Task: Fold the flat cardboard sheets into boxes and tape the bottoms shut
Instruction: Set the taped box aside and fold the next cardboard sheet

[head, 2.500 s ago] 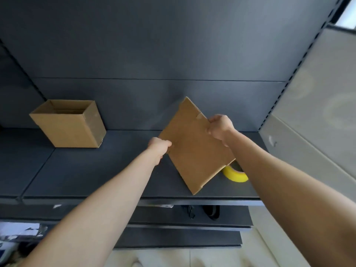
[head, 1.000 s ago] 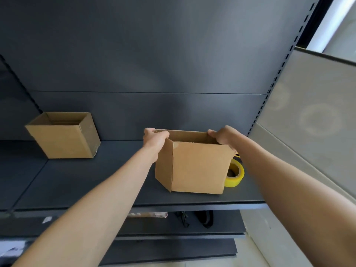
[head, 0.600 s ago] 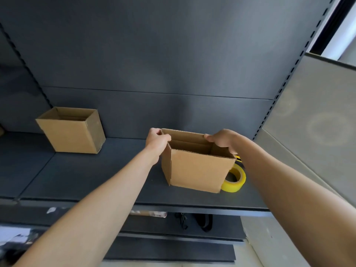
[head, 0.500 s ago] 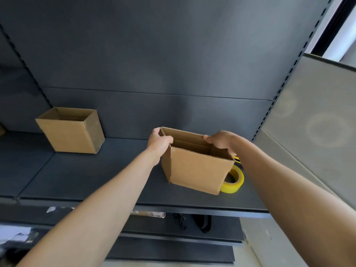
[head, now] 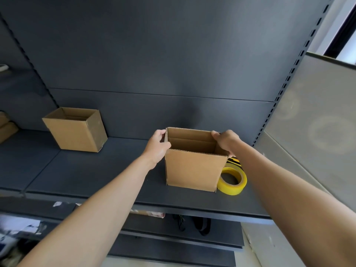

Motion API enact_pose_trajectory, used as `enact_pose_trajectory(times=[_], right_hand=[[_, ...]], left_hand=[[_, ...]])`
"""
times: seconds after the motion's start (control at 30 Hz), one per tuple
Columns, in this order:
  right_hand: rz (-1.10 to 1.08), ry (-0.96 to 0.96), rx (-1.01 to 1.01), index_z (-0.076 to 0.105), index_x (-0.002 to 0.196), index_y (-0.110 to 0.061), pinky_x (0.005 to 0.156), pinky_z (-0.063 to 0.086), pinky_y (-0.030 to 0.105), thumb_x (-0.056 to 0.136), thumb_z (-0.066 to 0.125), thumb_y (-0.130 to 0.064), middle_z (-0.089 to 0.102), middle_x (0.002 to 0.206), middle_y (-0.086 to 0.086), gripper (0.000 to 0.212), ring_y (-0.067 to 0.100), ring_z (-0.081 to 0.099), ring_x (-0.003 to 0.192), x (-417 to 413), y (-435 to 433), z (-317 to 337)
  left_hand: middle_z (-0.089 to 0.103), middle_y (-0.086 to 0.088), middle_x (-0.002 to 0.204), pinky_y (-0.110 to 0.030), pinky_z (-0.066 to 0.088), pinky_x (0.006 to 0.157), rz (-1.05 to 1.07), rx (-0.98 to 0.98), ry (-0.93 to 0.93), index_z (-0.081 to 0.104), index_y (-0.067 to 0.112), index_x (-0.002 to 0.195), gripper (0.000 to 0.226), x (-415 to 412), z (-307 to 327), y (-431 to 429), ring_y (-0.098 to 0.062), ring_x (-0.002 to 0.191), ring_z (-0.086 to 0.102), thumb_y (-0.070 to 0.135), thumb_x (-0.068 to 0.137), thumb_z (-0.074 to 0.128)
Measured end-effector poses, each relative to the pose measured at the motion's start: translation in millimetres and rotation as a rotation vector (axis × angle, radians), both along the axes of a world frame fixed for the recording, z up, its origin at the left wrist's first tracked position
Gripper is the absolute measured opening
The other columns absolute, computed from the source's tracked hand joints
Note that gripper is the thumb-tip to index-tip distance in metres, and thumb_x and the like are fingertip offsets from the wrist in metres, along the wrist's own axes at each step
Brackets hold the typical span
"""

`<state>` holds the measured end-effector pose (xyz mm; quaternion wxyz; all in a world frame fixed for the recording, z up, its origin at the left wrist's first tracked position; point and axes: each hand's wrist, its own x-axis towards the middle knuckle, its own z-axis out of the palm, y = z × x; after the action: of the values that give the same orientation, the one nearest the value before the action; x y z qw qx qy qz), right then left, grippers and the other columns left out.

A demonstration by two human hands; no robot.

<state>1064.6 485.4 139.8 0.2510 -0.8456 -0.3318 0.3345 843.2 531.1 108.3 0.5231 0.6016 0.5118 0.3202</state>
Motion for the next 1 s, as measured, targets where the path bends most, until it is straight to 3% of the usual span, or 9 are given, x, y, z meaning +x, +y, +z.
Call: enact_pose_trajectory(times=[0.07,0.13,0.3,0.4,0.6,0.73,0.83,0.9,1.0], right_hand=[[-0.011,0.015,-0.022,0.050,0.121,-0.008,0.042,0.050,0.033,0.094,0.042,-0.055,0.050,0.092,0.012,0.054,0.031,0.054,0.067,3.2,0.5,-1.1],[-0.020,0.033,-0.042,0.047,0.119,-0.008,0.036,0.047,0.028,0.094,0.039,-0.058,0.049,0.085,0.011,0.057,0.032,0.056,0.063,5.3,1.1,-1.2],[0.020,0.072,-0.072,0.045,0.121,-0.007,0.038,0.050,0.029,0.094,0.037,-0.060,0.053,0.102,0.016,0.060,0.031,0.059,0.064,8.5,4.7,-0.5],[0.017,0.136,-0.077,0.045,0.122,-0.009,0.044,0.054,0.032,0.094,0.036,-0.061,0.054,0.104,0.017,0.059,0.032,0.060,0.067,10.2,5.5,-0.4],[0.058,0.384,-0.131,0.054,0.107,-0.014,0.064,0.060,0.046,0.089,0.052,-0.058,0.062,0.096,0.015,0.047,0.036,0.066,0.084,24.8,2.8,5.5],[0.056,0.437,-0.126,0.056,0.103,-0.015,0.069,0.059,0.050,0.088,0.056,-0.056,0.065,0.098,0.016,0.044,0.036,0.068,0.084,31.7,3.2,3.6],[0.043,0.443,-0.136,0.055,0.109,-0.015,0.072,0.059,0.051,0.087,0.057,-0.055,0.062,0.101,0.016,0.046,0.038,0.066,0.088,32.3,6.3,3.4],[0.030,0.459,-0.142,0.055,0.111,-0.015,0.073,0.058,0.052,0.087,0.058,-0.055,0.061,0.103,0.017,0.046,0.039,0.065,0.091,33.7,7.4,3.9],[0.014,0.492,-0.151,0.056,0.111,-0.014,0.074,0.057,0.055,0.085,0.061,-0.054,0.061,0.104,0.018,0.049,0.040,0.065,0.092,36.0,7.3,3.1]], left_hand=[[0.049,0.003,0.137,-0.022,0.046,0.082,-0.020,0.013,-0.004,0.043,0.021,0.137,0.056,0.0,-1.0,-0.6,-0.004,0.110,0.052,0.001,0.086,0.050],[0.045,0.006,0.140,-0.022,0.042,0.086,-0.048,0.018,0.007,0.040,0.022,0.141,0.059,-0.3,-2.1,1.0,-0.001,0.111,0.046,0.003,0.086,0.053],[0.035,0.003,0.150,-0.042,0.036,0.109,-0.108,0.034,0.108,0.035,0.028,0.145,0.063,-2.0,-2.9,8.7,-0.015,0.137,0.029,0.014,0.088,0.060],[0.031,0.001,0.152,-0.047,0.038,0.108,-0.162,0.028,0.142,0.033,0.031,0.145,0.065,-4.5,-1.7,12.8,-0.017,0.141,0.023,0.020,0.087,0.062],[0.028,0.001,0.150,-0.041,0.050,0.095,-0.227,-0.017,0.099,0.029,0.036,0.146,0.067,-3.8,-2.3,16.8,-0.015,0.118,0.050,0.026,0.089,0.064],[0.038,0.011,0.129,-0.039,0.052,0.092,-0.287,-0.071,0.061,0.028,0.038,0.146,0.071,-4.6,-2.3,21.4,-0.009,0.103,0.058,0.031,0.086,0.067],[0.042,0.010,0.136,-0.040,0.051,0.093,-0.322,-0.124,0.031,0.030,0.036,0.145,0.074,-5.5,-1.4,24.1,-0.019,0.114,0.057,0.039,0.081,0.068],[0.026,0.013,0.151,-0.040,0.049,0.094,-0.336,-0.123,0.038,0.034,0.032,0.145,0.072,-3.4,-1.3,24.1,-0.019,0.127,0.046,0.044,0.080,0.063],[0.013,0.017,0.155,-0.046,0.044,0.101,-0.333,-0.101,0.045,0.035,0.027,0.145,0.061,0.2,-4.9,24.9,-0.017,0.136,0.031,0.041,0.089,0.055]])
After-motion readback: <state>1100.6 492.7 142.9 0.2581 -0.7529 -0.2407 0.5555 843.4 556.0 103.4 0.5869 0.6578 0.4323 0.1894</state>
